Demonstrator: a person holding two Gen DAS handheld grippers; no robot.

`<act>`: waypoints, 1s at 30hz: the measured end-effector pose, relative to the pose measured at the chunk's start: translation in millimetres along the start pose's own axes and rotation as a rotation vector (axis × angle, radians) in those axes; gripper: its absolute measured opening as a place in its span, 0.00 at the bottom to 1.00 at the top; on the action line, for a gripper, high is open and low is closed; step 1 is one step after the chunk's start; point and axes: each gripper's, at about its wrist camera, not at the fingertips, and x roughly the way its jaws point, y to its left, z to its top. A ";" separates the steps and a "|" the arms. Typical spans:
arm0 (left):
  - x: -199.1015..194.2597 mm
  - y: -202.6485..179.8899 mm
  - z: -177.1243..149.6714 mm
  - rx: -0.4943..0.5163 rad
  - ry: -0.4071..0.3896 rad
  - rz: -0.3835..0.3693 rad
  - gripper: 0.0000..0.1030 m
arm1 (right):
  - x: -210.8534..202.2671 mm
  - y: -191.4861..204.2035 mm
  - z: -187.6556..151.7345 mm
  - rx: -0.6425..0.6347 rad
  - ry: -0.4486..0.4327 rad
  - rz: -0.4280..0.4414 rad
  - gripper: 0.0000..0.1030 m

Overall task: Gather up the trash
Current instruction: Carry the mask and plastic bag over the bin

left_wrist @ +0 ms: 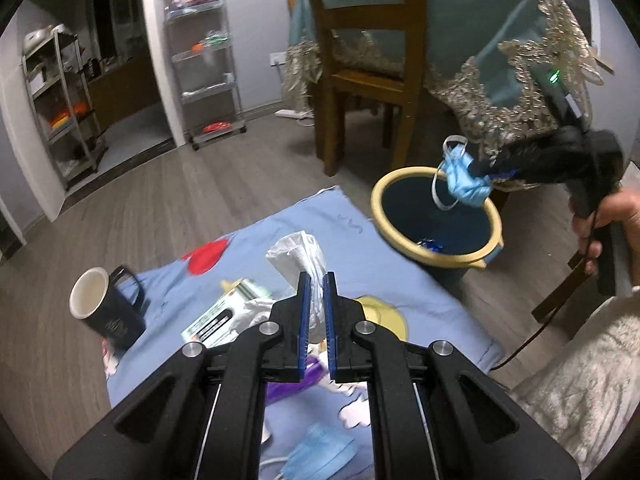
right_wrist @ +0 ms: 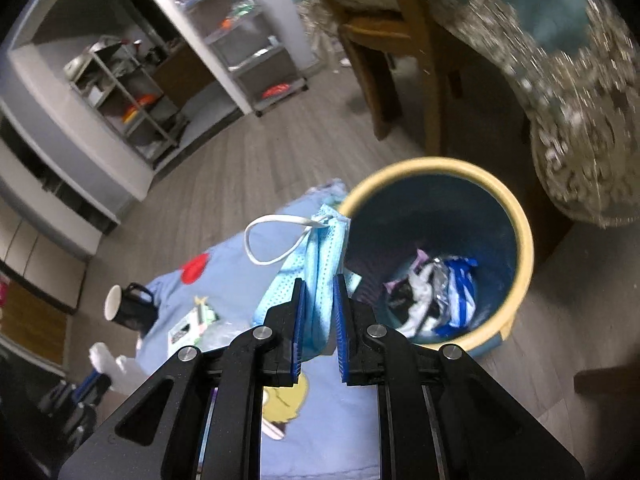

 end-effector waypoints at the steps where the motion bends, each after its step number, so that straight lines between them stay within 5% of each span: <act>1: 1.5 -4.0 3.6 0.006 -0.002 -0.007 0.06 | 2.2 -5.1 0.5 0.017 0.004 0.001 0.15; 15: 51.5 -77.5 73.4 0.122 0.004 -0.118 0.06 | 20.6 -46.2 22.2 0.048 -0.024 -0.131 0.15; 30: 112.3 -117.9 101.0 0.083 0.031 -0.241 0.06 | 30.9 -83.0 28.6 0.115 -0.013 -0.177 0.15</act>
